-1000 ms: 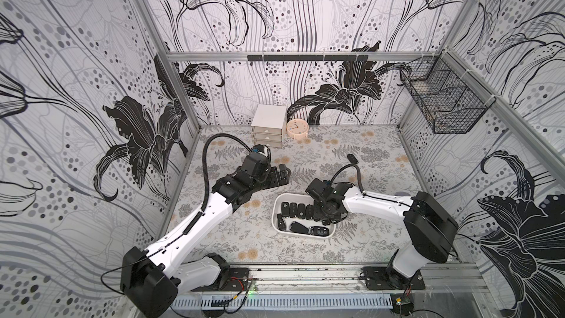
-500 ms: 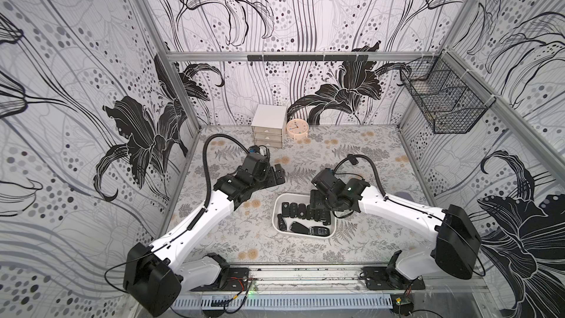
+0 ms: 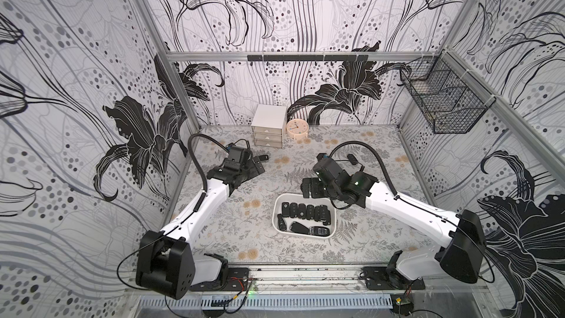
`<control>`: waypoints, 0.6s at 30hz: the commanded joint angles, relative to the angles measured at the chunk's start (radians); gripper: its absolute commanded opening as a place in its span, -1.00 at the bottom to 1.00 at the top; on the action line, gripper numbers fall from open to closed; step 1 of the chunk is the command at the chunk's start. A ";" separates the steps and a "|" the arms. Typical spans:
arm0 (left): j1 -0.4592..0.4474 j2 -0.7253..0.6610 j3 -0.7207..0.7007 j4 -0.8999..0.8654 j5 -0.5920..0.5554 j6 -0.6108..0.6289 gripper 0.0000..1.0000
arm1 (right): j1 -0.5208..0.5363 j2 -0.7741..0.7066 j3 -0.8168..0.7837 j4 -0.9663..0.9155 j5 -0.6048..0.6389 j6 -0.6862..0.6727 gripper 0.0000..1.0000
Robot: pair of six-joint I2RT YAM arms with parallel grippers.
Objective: Place the car key into the storage box
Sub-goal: Place the car key in the storage box.
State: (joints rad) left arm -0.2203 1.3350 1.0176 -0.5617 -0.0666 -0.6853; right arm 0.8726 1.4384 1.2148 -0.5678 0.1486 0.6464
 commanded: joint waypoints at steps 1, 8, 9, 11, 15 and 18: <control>0.053 0.048 -0.001 0.071 -0.019 0.038 0.99 | -0.015 0.029 0.040 0.034 -0.054 -0.080 1.00; 0.171 0.184 0.038 0.151 0.005 0.054 1.00 | -0.076 0.051 0.058 0.091 -0.199 -0.144 1.00; 0.183 0.208 0.046 0.165 0.008 0.060 1.00 | -0.085 0.051 0.055 0.100 -0.214 -0.151 1.00; 0.207 0.255 0.067 0.184 0.017 0.077 0.99 | -0.099 0.049 0.046 0.116 -0.235 -0.164 1.00; 0.263 0.352 0.128 0.193 0.068 0.109 0.98 | -0.110 0.045 0.036 0.133 -0.252 -0.167 1.00; 0.293 0.418 0.164 0.198 0.083 0.131 0.98 | -0.114 0.044 0.026 0.134 -0.261 -0.167 1.00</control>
State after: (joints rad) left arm 0.0494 1.7142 1.1385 -0.4133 -0.0162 -0.6044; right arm 0.7631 1.4792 1.2453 -0.4553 -0.0772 0.5034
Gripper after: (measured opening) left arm 0.990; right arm 0.999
